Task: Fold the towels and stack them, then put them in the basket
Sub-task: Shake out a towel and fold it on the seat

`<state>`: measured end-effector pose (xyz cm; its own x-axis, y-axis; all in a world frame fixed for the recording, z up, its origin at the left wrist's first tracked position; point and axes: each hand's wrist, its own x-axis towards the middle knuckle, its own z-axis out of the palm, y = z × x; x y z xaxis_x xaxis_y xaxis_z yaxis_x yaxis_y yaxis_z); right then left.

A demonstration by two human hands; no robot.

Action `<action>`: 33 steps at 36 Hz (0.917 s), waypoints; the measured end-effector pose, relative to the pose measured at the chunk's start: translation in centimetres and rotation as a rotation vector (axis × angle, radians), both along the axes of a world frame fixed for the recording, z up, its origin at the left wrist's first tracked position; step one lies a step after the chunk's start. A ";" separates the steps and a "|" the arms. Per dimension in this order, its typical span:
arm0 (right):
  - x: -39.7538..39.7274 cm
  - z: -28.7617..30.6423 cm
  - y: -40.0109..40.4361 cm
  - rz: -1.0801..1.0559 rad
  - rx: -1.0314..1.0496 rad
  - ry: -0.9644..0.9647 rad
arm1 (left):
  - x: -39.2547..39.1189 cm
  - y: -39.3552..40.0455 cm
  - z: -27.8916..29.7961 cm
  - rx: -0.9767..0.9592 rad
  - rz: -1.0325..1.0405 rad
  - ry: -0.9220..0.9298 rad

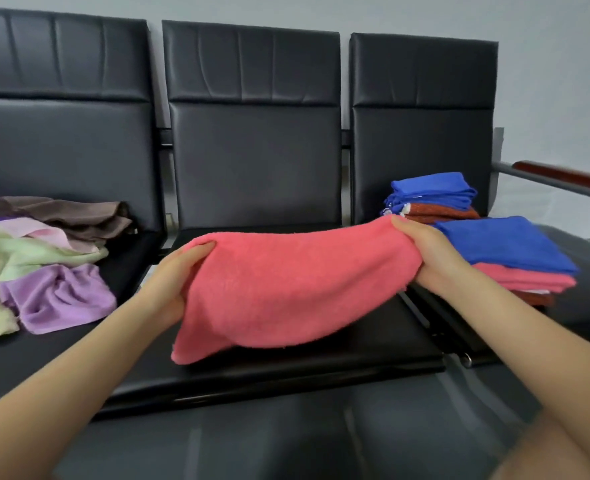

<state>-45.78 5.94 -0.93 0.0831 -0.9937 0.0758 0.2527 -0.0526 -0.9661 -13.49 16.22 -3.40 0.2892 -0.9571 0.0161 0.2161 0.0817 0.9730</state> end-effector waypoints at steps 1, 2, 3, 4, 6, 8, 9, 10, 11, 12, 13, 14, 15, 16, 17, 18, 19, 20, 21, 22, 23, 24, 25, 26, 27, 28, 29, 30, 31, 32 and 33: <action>-0.1 0.2 -0.2 0.008 0.012 -0.012 | 0.2 0.0 -0.1 0.013 -0.033 -0.011; -0.2 0.3 -0.5 0.015 0.018 -0.001 | 0.3 0.0 -0.2 0.039 -0.053 -0.035; -0.3 0.1 -0.8 0.010 0.017 0.030 | 0.4 0.0 -0.5 0.074 -0.059 -0.063; -0.4 -0.1 -1.2 -0.014 0.006 0.091 | 0.5 -0.1 -1.0 0.116 -0.044 -0.103; -0.3 -1.3 -2.2 -0.060 -0.002 0.246 | 1.2 -0.8 -2.7 0.219 0.025 -0.269; 0.0 -2.6 -3.2 -0.076 0.028 0.399 | 1.7 -1.3 -3.9 0.336 0.060 -0.631; 0.3 -3.2 -3.7 -0.075 0.061 0.476 | 2.0 -1.5 -4.3 0.391 0.040 -0.865; 0.4 -3.8 -4.2 -0.080 0.087 0.577 | 2.0 -1.6 -4.4 0.429 0.002 -1.086; 0.5 -4.4 -4.8 -0.079 0.083 0.712 | 2.1 -1.8 -4.4 0.441 -0.040 -1.256; 0.5 -5.1 -5.5 -0.052 0.047 0.879 | 2.2 -2.0 -4.4 0.451 -0.090 -1.352; 0.8 -5.7 -6.0 -0.013 0.005 1.048 | 2.3 -2.3 -4.4 0.462 -0.133 -1.398; 1.1 -6.1 -6.4 0.022 -0.026 1.194 | 2.5 -2.5 -4.4 0.477 -0.166 -1.409; 1.6 -6.5 -6.8 0.047 -0.041 1.295 | 2.7 -2.7 -4.4 0.491 -0.181 -1.398; 2.2 -6.8 -7.3 0.060 -0.053 1.355 | 3.0 -2.9 -4.4 0.505 -0.189 -1.375; 3.0 -6.8 -7.5 0.046 -0.070 1.398 | 3.3 -3.1 -4.4 0.521 -0.197 -1.346; 4.0 -6.6 -7.5 0.009 -0.098 1.444 | 3.6 -3.4 -4.3 0.530 -0.205 -1.311; 4.9 -6.4 -7.4 -0.046 -0.141 1.481 | 3.6 -3.5 -4.1 0.533 -0.210 -1.264; 6.0 -6.2 -7.5 -0.115 -0.196 1.492 | 3.8 -3.7 -4.0 0.526 -0.205 -1.208; 7.0 -6.1 -7.6 -0.190 -0.256 1.463 | 4.1 -4.0 -4.1 0.517 -0.190 -1.158; 8.0 -6.0 -7.7 -0.252 -0.313 1.403 | 4.3 -4.3 -4.2 0.512 -0.163 -1.111; 8.9 -5.9 -7.8 -0.279 -0.356 1.329 | 4.5 -4.6 -4.4 0.514 -0.131 -1.075; 9.9 -5.9 -8.1 -0.269 -0.383 1.268 | 4.9 -5.0 -4.7 0.505 -0.093 -1.049; 10.9 -6.0 -8.4 -0.233 -0.387 1.212 | 5.4 -5.4 -5.0 0.489 -0.051 -1.045; 11.8 -6.2 -8.7 -0.178 -0.369 1.156 | 5.9 -5.8 -5.4 0.474 -0.004 -1.070; 12.7 -6.4 -8.9 -0.118 -0.333 1.102 | 6.2 -6.1 -5.6 0.466 0.039 -1.115; 13.5 -6.7 -9.1 -0.067 -0.304 1.053 | 6.4 -6.3 -5.8 0.459 0.080 -1.159; 14.2 -7.0 -9.4 -0.022 -0.283 1.017 | 6.7 -6.6 -6.0 0.456 0.116 -1.187; 14.8 -7.4 -9.6 0.020 -0.269 0.998 | 6.7 -6.7 -6.2 0.444 0.144 -1.199; 15.3 -7.7 -10.0 0.058 -0.256 1.004 | 6.8 -7.0 -6.3 0.430 0.166 -1.197; 15.8 -8.1 -10.4 0.092 -0.241 1.031 | 6.9 -7.2 -6.4 0.417 0.188 -1.192; 16.2 -8.3 -10.7 0.120 -0.218 1.069 | 6.9 -7.5 -6.5 0.411 0.207 -1.180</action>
